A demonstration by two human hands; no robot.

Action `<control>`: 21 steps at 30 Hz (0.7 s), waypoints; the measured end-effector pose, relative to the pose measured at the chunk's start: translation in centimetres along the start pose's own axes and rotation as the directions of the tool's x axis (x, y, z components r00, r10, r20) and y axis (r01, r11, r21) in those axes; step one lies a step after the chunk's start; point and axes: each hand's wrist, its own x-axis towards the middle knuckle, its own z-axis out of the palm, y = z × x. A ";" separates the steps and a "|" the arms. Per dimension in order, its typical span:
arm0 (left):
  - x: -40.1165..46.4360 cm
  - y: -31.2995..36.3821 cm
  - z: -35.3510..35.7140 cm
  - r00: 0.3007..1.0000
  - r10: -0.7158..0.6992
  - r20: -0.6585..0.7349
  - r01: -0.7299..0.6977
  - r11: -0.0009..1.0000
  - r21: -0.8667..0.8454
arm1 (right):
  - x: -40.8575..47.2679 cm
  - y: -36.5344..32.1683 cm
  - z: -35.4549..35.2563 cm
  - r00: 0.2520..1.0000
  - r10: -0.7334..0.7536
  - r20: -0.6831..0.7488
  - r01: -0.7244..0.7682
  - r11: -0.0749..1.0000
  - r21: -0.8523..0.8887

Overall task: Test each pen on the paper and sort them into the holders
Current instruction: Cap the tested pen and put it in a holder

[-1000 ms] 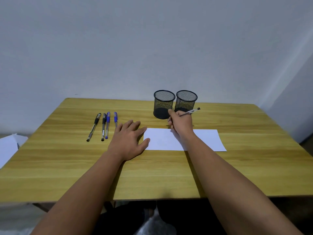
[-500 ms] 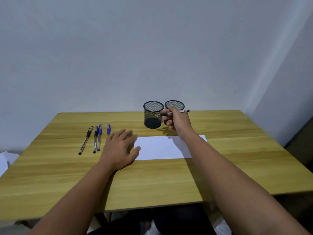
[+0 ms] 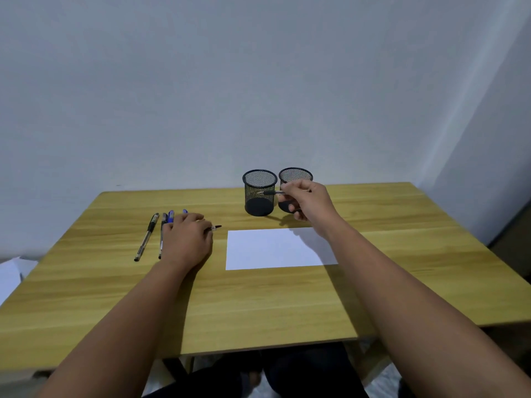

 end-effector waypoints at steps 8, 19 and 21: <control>0.3 -0.3 -0.7 0.994 0.019 -0.108 -0.019 1.000 -0.002 | -0.2 0.9 -0.6 0.997 -0.019 0.078 0.028 0.992 -0.125; -1.3 2.2 -4.7 0.994 0.084 -0.072 -0.108 0.879 -0.465 | -1.4 0.9 0.5 0.985 -0.068 0.159 0.120 0.931 -0.344; -1.6 2.6 -5.2 0.992 0.092 -0.087 -0.122 0.868 -0.481 | -1.8 0.8 0.7 0.982 -0.072 0.175 0.130 0.929 -0.347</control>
